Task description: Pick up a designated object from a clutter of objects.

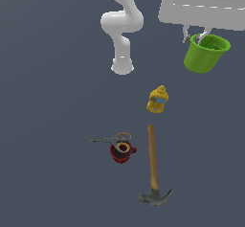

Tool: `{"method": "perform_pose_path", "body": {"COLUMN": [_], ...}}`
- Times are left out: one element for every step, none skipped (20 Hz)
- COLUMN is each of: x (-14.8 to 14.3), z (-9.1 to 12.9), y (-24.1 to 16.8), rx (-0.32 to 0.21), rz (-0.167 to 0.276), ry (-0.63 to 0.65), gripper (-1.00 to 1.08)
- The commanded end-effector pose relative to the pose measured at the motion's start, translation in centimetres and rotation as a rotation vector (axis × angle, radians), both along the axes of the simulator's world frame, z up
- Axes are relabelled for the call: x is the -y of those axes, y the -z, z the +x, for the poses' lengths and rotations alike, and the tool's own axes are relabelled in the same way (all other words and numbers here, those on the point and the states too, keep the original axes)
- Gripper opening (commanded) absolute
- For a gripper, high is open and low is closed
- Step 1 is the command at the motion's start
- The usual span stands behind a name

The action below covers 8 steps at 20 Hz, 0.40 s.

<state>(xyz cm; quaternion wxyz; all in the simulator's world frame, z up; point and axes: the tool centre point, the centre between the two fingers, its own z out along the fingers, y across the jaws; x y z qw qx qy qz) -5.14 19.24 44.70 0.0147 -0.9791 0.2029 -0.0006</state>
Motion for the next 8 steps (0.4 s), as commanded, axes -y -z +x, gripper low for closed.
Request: {"method": "perform_pose_path", "body": {"x": [-0.55, -0.69, -0.81, -0.90, -0.96, -1.00, -1.02, -1.03], "z": [0.22, 0.27, 0.33, 0.37, 0.40, 0.43, 0.44, 0.45], "y": [-0.66, -0.80, -0.92, -1.01, -1.07, -1.12, -1.14, -1.15], "rx": [0.002, 0.002, 0.002, 0.002, 0.002, 0.002, 0.002, 0.002], "rz": [0.001, 0.001, 0.001, 0.001, 0.001, 0.001, 0.001, 0.001], "ry": [0.001, 0.001, 0.001, 0.001, 0.001, 0.001, 0.001, 0.001], "gripper": [-1.00, -1.00, -1.00, -1.00, -1.00, -1.00, -1.00, -1.00]}}
